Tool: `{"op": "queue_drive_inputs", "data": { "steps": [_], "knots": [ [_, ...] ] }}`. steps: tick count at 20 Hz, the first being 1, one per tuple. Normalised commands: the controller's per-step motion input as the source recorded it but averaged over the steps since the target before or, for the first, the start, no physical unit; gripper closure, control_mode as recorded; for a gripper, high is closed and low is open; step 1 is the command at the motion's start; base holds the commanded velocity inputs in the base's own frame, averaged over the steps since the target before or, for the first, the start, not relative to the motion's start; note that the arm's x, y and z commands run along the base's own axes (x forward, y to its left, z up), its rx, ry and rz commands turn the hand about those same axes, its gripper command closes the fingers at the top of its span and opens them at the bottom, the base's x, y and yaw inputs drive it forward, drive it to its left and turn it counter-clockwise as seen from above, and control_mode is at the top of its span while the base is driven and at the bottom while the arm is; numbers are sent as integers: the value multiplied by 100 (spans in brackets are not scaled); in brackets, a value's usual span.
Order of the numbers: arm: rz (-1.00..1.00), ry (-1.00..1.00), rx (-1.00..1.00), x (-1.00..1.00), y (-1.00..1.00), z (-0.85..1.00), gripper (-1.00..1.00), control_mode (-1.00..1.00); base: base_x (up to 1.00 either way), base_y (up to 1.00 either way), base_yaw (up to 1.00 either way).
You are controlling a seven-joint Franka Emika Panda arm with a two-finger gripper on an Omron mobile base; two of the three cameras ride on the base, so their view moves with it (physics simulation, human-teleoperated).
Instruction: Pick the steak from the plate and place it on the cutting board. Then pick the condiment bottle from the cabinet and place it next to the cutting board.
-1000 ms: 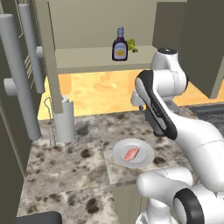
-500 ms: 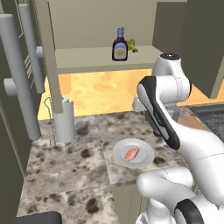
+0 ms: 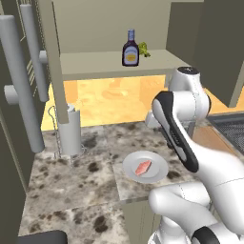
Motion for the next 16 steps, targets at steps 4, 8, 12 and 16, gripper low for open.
{"op": "queue_drive_inputs", "data": {
  "steps": [4,8,12,16],
  "knots": [
    [0,0,9,-2,0,-19,-100,-100,0,0,0],
    [0,0,9,0,0,-19,-100,-100,0,0,0],
    [0,0,6,0,0,-20,-100,-100,0,0,0],
    [-2,0,3,0,0,-24,-100,-100,0,0,0]
  ]
}}
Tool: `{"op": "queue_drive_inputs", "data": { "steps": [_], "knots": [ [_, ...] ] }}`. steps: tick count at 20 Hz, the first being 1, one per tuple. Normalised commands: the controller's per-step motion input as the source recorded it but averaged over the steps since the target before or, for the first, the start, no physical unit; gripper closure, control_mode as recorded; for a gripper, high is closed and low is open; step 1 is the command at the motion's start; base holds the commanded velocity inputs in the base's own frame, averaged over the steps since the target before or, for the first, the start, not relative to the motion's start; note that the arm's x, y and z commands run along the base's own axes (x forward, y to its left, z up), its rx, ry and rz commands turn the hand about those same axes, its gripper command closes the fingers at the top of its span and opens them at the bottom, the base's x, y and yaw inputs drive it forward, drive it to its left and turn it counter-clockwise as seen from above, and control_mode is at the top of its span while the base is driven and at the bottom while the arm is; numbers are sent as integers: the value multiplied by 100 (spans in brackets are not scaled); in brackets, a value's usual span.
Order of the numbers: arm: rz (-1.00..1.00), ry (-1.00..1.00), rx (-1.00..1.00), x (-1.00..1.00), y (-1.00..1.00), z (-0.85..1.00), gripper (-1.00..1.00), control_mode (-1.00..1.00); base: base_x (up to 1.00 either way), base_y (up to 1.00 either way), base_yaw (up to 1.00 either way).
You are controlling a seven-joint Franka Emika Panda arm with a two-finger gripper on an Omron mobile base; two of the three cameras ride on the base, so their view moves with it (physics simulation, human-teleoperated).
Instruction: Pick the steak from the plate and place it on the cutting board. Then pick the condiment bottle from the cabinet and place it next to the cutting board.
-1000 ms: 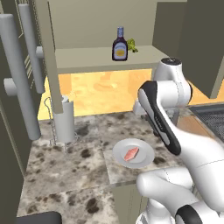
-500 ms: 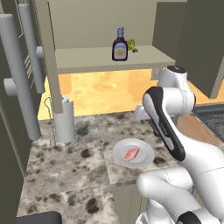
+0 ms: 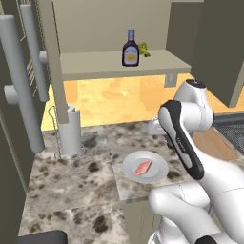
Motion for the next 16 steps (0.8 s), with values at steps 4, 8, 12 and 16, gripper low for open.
{"op": "queue_drive_inputs", "data": {
  "steps": [4,8,12,16],
  "knots": [
    [-2,0,1,0,0,-26,-100,-100,0,0,0],
    [-2,0,0,0,0,-26,-100,-100,0,0,0],
    [-5,0,0,0,0,-21,-100,-100,0,0,0],
    [-8,0,2,0,0,-17,-100,-100,0,0,0]
  ]
}}
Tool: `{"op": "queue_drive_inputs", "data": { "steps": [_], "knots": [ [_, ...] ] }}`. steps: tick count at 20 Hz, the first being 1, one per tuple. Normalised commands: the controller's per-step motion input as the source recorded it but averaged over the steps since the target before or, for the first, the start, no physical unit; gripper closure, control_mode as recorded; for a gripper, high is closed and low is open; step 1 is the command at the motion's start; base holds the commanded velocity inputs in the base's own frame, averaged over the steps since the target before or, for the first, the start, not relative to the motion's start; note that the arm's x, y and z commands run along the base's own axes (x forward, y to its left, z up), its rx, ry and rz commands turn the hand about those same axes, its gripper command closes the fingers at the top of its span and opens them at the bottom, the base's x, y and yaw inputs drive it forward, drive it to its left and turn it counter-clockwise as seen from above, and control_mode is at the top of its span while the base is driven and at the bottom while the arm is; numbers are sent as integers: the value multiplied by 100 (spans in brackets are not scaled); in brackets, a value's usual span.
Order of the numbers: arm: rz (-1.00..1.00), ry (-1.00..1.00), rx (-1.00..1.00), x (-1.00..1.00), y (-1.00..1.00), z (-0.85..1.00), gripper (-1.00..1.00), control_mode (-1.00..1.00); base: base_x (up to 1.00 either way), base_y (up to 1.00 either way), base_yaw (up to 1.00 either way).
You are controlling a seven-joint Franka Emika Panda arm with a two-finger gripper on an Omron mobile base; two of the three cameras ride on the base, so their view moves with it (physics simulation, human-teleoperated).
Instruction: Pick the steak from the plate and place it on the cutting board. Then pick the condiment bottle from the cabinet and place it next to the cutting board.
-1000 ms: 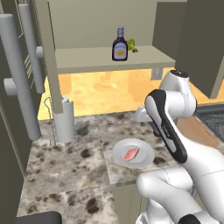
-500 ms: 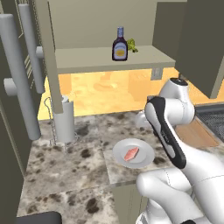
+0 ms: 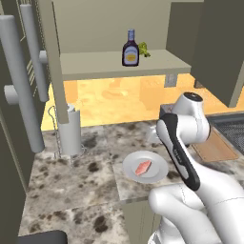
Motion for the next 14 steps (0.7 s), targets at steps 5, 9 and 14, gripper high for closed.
{"op": "queue_drive_inputs", "data": {
  "steps": [5,9,14],
  "knots": [
    [-7,1,4,0,0,-22,-100,-100,0,0,0],
    [-4,0,3,0,0,-22,-100,-100,0,0,0],
    [-5,0,0,0,4,-30,-100,-100,0,0,0]
  ]
}}
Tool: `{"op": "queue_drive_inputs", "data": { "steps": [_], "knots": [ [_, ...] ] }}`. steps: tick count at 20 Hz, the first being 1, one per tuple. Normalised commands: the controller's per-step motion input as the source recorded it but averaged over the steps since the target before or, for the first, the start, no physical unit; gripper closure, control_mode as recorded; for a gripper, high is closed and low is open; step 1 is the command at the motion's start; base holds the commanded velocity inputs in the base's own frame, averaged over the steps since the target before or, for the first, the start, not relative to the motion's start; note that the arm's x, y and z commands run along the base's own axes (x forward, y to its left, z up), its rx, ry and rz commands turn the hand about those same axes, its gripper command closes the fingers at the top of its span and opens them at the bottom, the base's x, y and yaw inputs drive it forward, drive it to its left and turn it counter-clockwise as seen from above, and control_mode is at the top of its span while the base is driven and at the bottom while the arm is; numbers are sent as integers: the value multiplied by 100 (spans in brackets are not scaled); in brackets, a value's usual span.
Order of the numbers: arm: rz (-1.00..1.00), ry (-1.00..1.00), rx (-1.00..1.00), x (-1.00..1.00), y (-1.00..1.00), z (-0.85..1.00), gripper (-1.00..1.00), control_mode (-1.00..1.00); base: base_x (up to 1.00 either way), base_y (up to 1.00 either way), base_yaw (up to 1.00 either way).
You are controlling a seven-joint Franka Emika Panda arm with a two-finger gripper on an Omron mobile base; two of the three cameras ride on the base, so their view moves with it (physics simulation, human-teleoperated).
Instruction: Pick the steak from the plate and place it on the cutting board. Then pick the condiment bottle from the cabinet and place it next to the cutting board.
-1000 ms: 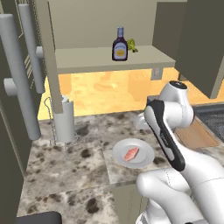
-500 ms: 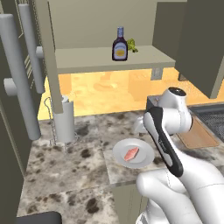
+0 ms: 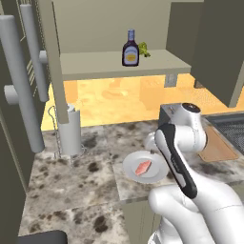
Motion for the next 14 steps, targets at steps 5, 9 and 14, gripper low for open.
{"op": "queue_drive_inputs", "data": {
  "steps": [5,9,14],
  "knots": [
    [-6,0,0,2,9,-25,-100,-100,0,0,0],
    [-7,1,0,3,11,-24,-100,-100,0,0,0],
    [-7,0,0,7,8,-26,-100,-100,0,0,0]
  ]
}}
